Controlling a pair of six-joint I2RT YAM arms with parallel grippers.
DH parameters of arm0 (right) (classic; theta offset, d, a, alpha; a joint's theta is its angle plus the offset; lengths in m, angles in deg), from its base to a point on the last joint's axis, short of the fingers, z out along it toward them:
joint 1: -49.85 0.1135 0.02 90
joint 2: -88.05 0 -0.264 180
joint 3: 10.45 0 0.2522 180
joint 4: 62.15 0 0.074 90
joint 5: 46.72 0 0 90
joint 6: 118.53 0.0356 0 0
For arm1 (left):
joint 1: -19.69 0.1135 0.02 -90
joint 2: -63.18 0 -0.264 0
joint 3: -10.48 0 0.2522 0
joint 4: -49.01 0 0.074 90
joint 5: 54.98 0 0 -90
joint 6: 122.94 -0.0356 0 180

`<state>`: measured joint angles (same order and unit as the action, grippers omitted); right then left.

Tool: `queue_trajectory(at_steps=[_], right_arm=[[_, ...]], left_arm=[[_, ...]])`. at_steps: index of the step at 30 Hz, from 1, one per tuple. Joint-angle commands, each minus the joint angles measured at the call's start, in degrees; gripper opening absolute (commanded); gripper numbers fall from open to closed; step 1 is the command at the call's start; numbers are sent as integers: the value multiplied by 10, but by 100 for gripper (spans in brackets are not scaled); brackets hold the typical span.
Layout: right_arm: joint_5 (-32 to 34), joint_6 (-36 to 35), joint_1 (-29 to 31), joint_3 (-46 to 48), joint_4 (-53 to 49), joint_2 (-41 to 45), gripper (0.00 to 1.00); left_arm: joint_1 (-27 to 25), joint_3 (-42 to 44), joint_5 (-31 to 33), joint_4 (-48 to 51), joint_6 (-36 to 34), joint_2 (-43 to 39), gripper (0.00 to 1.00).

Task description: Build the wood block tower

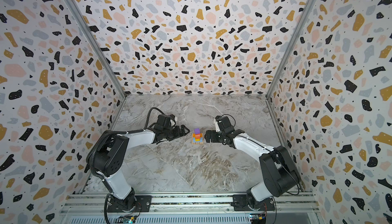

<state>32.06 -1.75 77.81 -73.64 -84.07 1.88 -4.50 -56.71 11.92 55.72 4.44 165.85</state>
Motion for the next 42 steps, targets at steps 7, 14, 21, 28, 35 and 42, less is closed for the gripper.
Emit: queue_trajectory(at_steps=[7,14,21,28,35,42], right_arm=[[-21,13,-2,8,26,-13,96],[-28,14,-2,-2,33,-36,96],[-29,14,3,-10,35,-42,96],[-29,13,4,-18,37,-53,95],[-27,13,9,-24,35,-55,95],[-22,13,14,-30,28,-55,95]], left_arm=[[-5,-18,-15,-44,12,16,100],[-5,-19,-23,-56,18,28,100],[-7,-21,-28,-66,22,36,100],[-10,-26,-33,-69,26,45,100],[-12,-30,-32,-70,28,51,100],[-14,-30,-30,-69,30,55,100]])
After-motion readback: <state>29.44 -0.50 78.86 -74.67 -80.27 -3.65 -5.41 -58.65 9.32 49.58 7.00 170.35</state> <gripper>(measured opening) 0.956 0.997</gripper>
